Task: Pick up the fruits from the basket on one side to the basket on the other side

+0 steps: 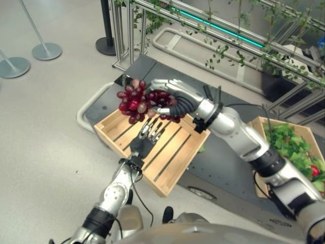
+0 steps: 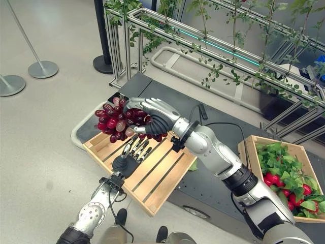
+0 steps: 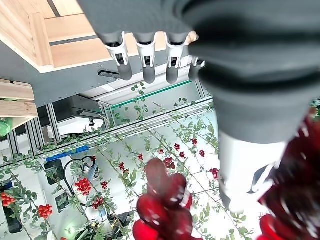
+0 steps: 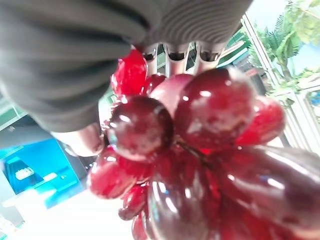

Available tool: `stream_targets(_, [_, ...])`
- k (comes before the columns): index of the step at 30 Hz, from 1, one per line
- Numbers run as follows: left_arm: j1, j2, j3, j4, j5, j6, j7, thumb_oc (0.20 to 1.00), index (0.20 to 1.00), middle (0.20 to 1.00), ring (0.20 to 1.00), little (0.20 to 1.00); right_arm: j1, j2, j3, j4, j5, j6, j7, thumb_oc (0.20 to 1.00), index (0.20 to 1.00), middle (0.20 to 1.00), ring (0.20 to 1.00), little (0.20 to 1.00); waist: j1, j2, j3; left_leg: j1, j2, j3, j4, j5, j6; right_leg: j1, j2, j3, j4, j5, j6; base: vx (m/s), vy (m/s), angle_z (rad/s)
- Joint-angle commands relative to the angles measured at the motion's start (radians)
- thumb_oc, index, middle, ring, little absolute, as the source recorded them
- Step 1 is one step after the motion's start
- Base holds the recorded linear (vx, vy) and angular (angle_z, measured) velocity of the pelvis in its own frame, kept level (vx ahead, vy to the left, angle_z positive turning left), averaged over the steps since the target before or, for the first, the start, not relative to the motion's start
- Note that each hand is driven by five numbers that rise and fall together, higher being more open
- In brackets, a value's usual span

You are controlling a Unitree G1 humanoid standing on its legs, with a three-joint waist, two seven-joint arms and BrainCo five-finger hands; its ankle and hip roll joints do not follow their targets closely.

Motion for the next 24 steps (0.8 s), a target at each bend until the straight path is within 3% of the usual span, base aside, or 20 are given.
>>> stream_targets(1, [-0.035, -0.001, -0.023, -0.025, 0.006, -0.022, -0.017, 1.000, 1.000, 1.000, 1.000, 1.000, -0.094, 0.044, -0.021, -0.041, 0.063, -0.025, -0.073, 0.200, 0.200, 0.200, 0.200, 0.200, 0.021, -0.015, -0.025, 0.029, -0.016, -0.008, 0.092, -0.128, 0.049, -0.016, -0.026, 0.004, 0.078, -0.003, 0.078, 0.00, 0.000, 0.00])
stream_targets(10, [-0.037, -0.004, -0.029, -0.005, 0.004, -0.024, -0.003, 1.000, 1.000, 1.000, 1.000, 1.000, -0.128, 0.088, 0.004, 0.025, 0.060, -0.012, -0.093, 0.200, 0.200, 0.200, 0.200, 0.200, 0.028, -0.014, -0.026, 0.031, -0.019, -0.009, 0.092, -0.128, 0.050, -0.015, -0.026, 0.002, 0.080, -0.002, 0.077, 0.00, 0.001, 0.00])
stream_targets(12, [-0.047, -0.018, -0.045, 0.044, 0.000, -0.007, -0.005, 1.000, 1.000, 1.000, 1.000, 1.000, -0.114, 0.105, 0.009, 0.050, 0.068, 0.019, -0.113, 0.200, 0.200, 0.200, 0.200, 0.200, 0.026, -0.014, -0.021, 0.031, -0.019, -0.009, 0.090, -0.126, 0.048, -0.017, -0.027, 0.000, 0.081, -0.002, 0.077, 0.00, 0.000, 0.00])
stream_targets(13, [-0.087, 0.029, -0.029, -0.048, 0.059, -0.045, -0.016, 1.000, 1.000, 1.000, 1.000, 1.000, -0.118, 0.128, 0.026, 0.087, 0.069, 0.013, -0.069, 0.200, 0.200, 0.200, 0.200, 0.200, 0.031, -0.012, -0.019, 0.036, -0.017, -0.009, 0.090, -0.131, 0.047, -0.013, -0.026, 0.001, 0.081, -0.007, 0.077, 0.00, 0.000, 0.00])
stream_targets(16, [-0.072, 0.013, -0.030, -0.074, 0.050, -0.051, 0.001, 1.000, 1.000, 1.000, 1.000, 1.000, -0.116, 0.133, 0.025, 0.066, 0.057, 0.014, -0.065, 0.200, 0.200, 0.200, 0.200, 0.200, 0.033, -0.013, -0.024, 0.031, -0.018, -0.013, 0.087, -0.125, 0.048, -0.014, -0.027, -0.003, 0.077, -0.003, 0.075, 0.00, -0.001, 0.02])
stream_targets(24, [-0.004, 0.017, -0.054, -0.115, 0.074, -0.030, -0.016, 1.000, 1.000, 1.000, 1.000, 1.000, -0.063, 0.080, -0.045, 0.026, 0.110, 0.009, -0.084, 0.200, 0.200, 0.200, 0.200, 0.200, 0.033, -0.013, -0.015, 0.026, -0.017, -0.015, 0.091, -0.125, 0.048, -0.017, -0.026, -0.005, 0.079, -0.003, 0.075, 0.00, -0.002, 0.02])
